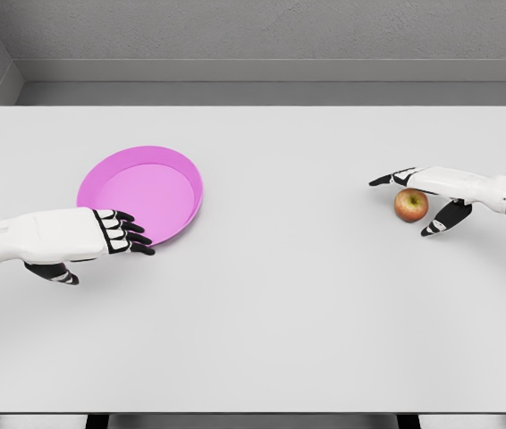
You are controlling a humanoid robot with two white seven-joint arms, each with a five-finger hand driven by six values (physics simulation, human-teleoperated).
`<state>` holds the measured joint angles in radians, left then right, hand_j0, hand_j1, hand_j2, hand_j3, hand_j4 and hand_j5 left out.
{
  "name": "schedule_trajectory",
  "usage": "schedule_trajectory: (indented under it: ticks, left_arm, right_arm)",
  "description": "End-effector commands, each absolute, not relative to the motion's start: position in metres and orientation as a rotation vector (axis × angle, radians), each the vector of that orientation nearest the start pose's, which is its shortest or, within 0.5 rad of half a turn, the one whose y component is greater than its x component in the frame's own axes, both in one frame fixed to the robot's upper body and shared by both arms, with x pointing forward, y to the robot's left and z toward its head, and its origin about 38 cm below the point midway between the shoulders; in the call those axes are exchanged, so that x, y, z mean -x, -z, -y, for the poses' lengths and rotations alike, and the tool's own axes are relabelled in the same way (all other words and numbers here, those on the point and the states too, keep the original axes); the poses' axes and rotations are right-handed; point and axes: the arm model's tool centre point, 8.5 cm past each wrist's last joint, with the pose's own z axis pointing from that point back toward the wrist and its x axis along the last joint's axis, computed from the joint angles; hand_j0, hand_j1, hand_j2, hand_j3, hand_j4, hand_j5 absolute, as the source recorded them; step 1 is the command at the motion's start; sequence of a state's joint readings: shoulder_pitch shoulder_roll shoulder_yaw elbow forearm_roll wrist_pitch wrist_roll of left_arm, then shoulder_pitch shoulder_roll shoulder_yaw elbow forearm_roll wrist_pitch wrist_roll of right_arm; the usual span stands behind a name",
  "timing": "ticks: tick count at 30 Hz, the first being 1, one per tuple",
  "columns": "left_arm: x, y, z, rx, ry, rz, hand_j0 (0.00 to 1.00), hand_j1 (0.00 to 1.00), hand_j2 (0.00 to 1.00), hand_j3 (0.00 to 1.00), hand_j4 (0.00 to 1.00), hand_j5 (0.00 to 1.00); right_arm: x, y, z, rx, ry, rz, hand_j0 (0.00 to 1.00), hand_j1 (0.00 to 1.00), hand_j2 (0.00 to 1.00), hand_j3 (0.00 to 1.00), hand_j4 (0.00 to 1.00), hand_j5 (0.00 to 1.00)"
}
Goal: Put the apple on the plate with both arms
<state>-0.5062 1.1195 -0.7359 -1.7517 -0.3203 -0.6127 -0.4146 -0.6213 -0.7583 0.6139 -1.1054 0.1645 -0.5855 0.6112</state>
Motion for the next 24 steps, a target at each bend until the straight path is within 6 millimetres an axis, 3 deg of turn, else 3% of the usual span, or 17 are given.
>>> schedule_trajectory:
  ticks: [1,19,24]
  left_arm:
    - [-0.347,-0.208,-0.313,0.316,-3.095,-1.866,1.00,1.00,1.00,1.00,1.00,1.00]
    - [-0.347,-0.208,-0.313,0.316,-3.095,-1.866,1.00,1.00,1.00,1.00,1.00,1.00]
    - [-0.347,-0.208,-0.313,0.318,-3.096,-1.864,1.00,1.00,1.00,1.00,1.00,1.00]
  right_arm:
    - [-0.452,-0.151,0.363,0.174,-1.726,1.282,0.98,0.98,0.98,0.98,0.98,0.98]
    - [-0.456,-0.148,0.379,0.191,-1.698,1.263,0.87,0.87,0.87,0.87,0.87,0.87]
    - [-0.456,-0.148,0.380,0.191,-1.697,1.263,0.80,0.80,0.80,0.80,0.80,0.80]
